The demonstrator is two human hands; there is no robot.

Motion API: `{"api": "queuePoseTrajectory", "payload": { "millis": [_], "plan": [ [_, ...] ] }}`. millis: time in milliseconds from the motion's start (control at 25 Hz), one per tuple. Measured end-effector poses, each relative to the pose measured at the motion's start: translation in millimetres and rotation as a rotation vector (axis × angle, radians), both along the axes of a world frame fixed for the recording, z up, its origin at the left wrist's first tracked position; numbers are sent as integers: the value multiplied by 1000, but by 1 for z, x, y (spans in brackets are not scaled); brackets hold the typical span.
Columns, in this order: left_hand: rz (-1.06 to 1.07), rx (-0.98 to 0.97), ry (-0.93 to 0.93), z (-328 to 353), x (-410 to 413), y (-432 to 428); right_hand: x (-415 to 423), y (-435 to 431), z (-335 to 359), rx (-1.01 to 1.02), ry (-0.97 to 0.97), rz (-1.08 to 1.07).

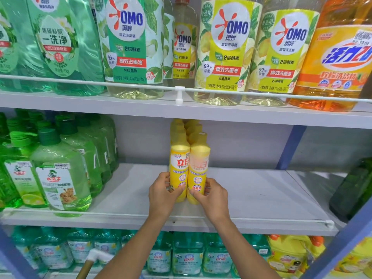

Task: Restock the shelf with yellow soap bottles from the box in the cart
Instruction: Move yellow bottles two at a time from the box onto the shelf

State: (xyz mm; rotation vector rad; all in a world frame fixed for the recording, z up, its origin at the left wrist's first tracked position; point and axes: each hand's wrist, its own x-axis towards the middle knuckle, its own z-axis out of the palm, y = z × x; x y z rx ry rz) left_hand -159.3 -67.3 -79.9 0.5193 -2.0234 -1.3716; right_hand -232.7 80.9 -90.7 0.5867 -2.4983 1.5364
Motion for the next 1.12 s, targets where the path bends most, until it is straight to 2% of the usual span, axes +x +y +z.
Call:
{"api": "queuePoseTrajectory", "payload": {
  "millis": [400,640,1120],
  "plan": [
    [17,-70,1,-5,-6,-2,-11,-10,0,37,-28,-21],
    [45,11,8,-2,-5,0,-12,-11,-7,13,7,-15],
    [43,-53,3,-4,-5,-4,-12,-12,-3,41,-24,16]
  ]
}}
